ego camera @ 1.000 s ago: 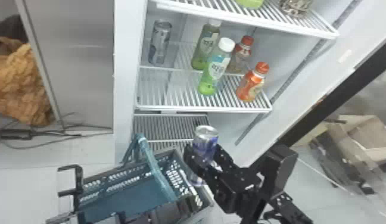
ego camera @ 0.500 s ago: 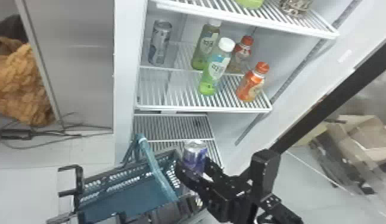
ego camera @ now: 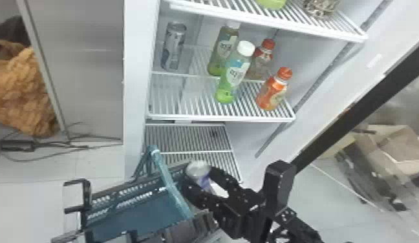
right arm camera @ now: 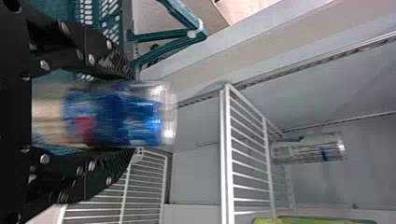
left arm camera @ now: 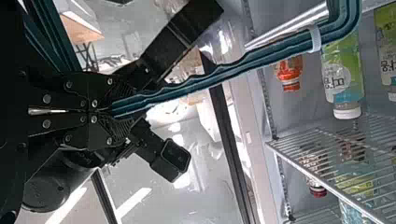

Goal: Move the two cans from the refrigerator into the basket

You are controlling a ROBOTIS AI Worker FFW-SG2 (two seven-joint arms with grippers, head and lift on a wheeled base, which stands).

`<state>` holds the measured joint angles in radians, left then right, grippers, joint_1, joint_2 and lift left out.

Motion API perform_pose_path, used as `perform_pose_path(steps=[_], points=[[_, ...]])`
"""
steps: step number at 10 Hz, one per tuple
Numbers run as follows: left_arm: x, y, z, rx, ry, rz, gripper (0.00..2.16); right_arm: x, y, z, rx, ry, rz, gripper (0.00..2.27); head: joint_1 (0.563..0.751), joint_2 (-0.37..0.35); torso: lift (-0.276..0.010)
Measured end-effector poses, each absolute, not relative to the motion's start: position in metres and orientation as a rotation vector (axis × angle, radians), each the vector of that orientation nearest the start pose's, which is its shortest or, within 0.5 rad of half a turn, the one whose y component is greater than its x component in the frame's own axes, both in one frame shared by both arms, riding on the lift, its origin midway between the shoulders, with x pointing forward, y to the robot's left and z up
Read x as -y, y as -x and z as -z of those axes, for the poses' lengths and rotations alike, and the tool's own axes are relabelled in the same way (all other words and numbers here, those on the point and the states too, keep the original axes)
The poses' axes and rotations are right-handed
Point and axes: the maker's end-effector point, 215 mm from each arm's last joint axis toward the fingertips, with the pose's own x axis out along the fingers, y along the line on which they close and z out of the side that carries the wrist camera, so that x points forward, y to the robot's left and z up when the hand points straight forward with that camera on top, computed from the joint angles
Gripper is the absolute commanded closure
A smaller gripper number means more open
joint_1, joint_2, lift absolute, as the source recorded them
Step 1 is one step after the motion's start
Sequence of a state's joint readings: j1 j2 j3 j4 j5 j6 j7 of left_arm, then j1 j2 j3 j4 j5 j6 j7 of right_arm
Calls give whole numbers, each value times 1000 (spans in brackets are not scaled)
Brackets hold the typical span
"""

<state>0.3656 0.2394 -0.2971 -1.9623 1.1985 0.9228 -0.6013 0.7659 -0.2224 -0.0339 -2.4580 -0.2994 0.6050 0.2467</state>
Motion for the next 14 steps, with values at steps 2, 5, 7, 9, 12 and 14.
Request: perform_pose_path(steps=[2,5,7,9,12,14], points=[[83,-232,332,-782,1201,1292,1204,154,-336,368,-419,-128,-433,349,695,-350,-276],[83,-232,333,-783,1200,1289,1204,156,-344,342,-318,-126,-428,354,695,-350,-276],[82,-232,333,-783,1200,1288,1204,158,-348,325,-257,-121,-424,344,695,-350,-276],[82,-232,333,-782,1200,1288,1204,161,-353,308,-201,-103,-410,263,695,-350,-276],[82,-233,332,-779,1202,1287,1204,164,-363,284,-123,-86,-387,183,695,-350,-276],[82,-233,332,-777,1203,1287,1204,169,-382,275,-63,-75,-378,182,695,-350,-276]])
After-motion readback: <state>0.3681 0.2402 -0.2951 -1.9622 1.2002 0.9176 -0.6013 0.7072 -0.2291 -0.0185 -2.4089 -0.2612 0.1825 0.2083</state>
